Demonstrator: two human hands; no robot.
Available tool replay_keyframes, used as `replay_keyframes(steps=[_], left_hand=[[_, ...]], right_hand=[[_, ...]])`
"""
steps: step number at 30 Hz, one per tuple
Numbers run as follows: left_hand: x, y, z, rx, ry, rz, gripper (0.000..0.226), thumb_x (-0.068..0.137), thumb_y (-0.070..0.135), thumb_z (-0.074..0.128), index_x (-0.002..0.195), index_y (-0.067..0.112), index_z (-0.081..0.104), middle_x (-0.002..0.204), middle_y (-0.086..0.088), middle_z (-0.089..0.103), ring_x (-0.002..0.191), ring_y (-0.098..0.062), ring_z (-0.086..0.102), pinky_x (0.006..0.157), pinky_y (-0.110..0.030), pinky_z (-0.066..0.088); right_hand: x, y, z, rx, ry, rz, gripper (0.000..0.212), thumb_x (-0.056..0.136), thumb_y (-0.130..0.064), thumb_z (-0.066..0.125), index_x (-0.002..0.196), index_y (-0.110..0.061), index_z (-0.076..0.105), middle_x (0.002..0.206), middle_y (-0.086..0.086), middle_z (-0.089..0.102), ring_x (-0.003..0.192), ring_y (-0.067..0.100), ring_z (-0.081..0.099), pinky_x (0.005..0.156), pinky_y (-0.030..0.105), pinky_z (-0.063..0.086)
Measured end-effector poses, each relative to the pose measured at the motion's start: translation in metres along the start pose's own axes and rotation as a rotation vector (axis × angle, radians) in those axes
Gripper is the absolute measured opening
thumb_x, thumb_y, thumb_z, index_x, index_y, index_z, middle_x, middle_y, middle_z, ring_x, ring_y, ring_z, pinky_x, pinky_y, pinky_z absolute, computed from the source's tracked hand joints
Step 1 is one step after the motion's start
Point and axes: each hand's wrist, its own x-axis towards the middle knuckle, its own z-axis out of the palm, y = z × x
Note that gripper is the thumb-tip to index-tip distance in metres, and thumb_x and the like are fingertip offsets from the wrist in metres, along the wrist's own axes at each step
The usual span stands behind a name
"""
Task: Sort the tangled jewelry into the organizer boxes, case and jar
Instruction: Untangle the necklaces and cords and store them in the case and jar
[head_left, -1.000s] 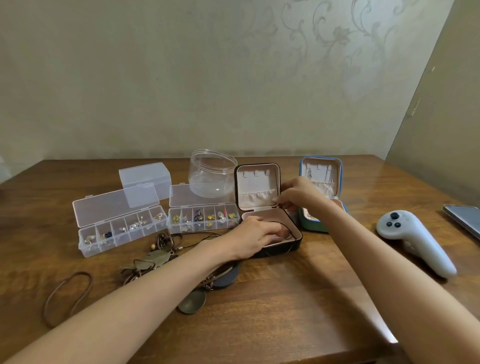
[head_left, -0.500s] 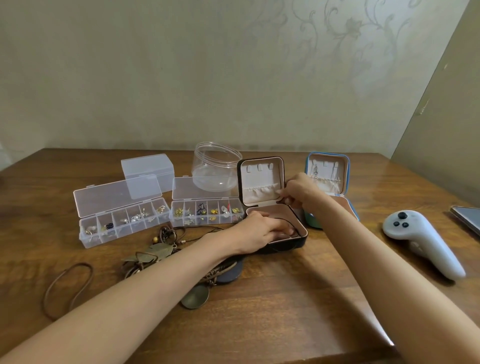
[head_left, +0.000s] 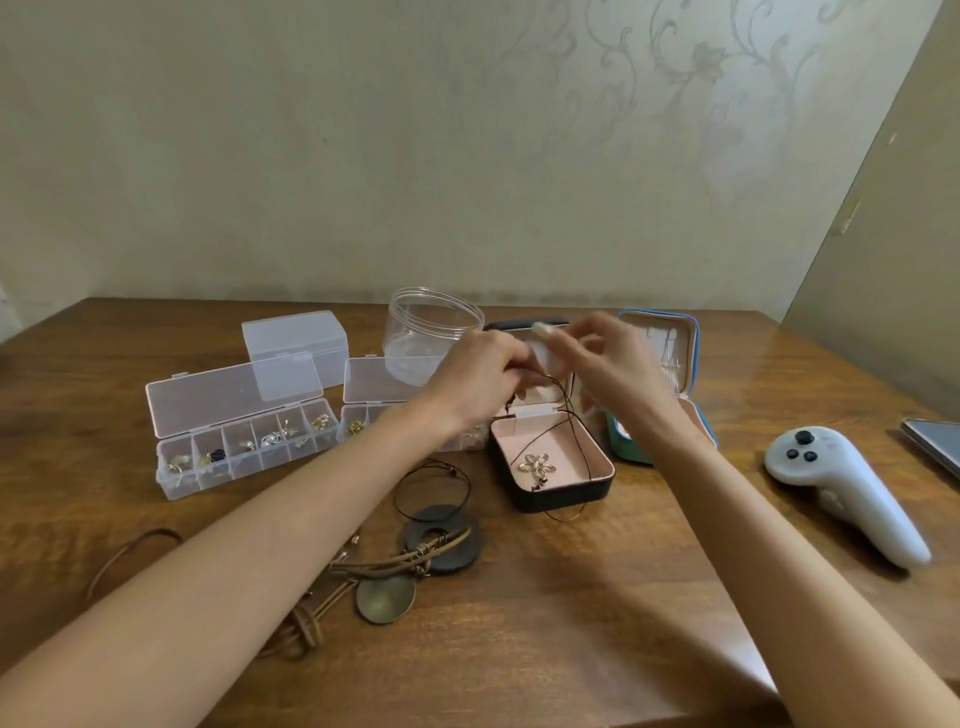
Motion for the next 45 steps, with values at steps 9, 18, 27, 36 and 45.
replay_keyframes(steps=[9,18,27,36,45], left_hand=[[-0.003,-0.001,-0.022,-0.327,-0.111,-0.201,0.004,0.086,0.003,0.065,0.085,0.007,0.063,0.074,-0.009,0.067,0.06,-0.011,0.064,0.054,-0.016,0.051],[-0.005,-0.001,-0.02,-0.374,-0.078,-0.209,0.006,0.082,0.0,0.067,0.084,0.004,0.063,0.076,-0.015,0.069,0.064,-0.023,0.07,0.061,-0.029,0.059],[-0.006,-0.003,-0.025,-0.32,-0.147,-0.233,0.003,0.09,0.008,0.059,0.088,0.007,0.06,0.073,-0.008,0.067,0.063,-0.014,0.066,0.052,-0.018,0.051],[-0.012,0.004,-0.01,-0.592,-0.102,-0.314,0.034,0.078,0.009,0.073,0.104,0.008,0.052,0.091,-0.012,0.068,0.073,-0.015,0.069,0.059,-0.027,0.057],[-0.017,-0.004,-0.001,-0.262,0.179,-0.282,0.017,0.079,0.012,0.074,0.09,0.01,0.061,0.073,0.0,0.065,0.066,-0.008,0.063,0.06,-0.021,0.051]], right_hand=[[-0.005,0.019,-0.013,0.194,-0.248,0.138,0.015,0.085,-0.011,0.068,0.085,0.004,0.068,0.046,0.001,0.056,0.039,0.009,0.046,0.039,0.017,0.038],[-0.009,0.005,-0.001,0.352,-0.372,0.095,0.018,0.082,0.0,0.068,0.099,0.0,0.065,0.078,0.019,0.07,0.061,0.021,0.07,0.055,0.025,0.057],[-0.005,0.005,-0.001,0.324,-0.309,0.098,0.006,0.08,0.002,0.069,0.077,0.001,0.065,0.064,0.01,0.068,0.05,0.018,0.063,0.049,0.025,0.053],[-0.006,0.007,0.012,0.365,-0.137,0.074,0.01,0.081,-0.005,0.07,0.072,-0.006,0.065,0.057,0.004,0.056,0.048,0.01,0.044,0.044,0.02,0.035],[-0.003,0.017,0.019,0.542,-0.171,0.146,0.01,0.088,-0.009,0.065,0.085,0.0,0.063,0.069,0.008,0.065,0.05,0.011,0.054,0.045,0.02,0.044]])
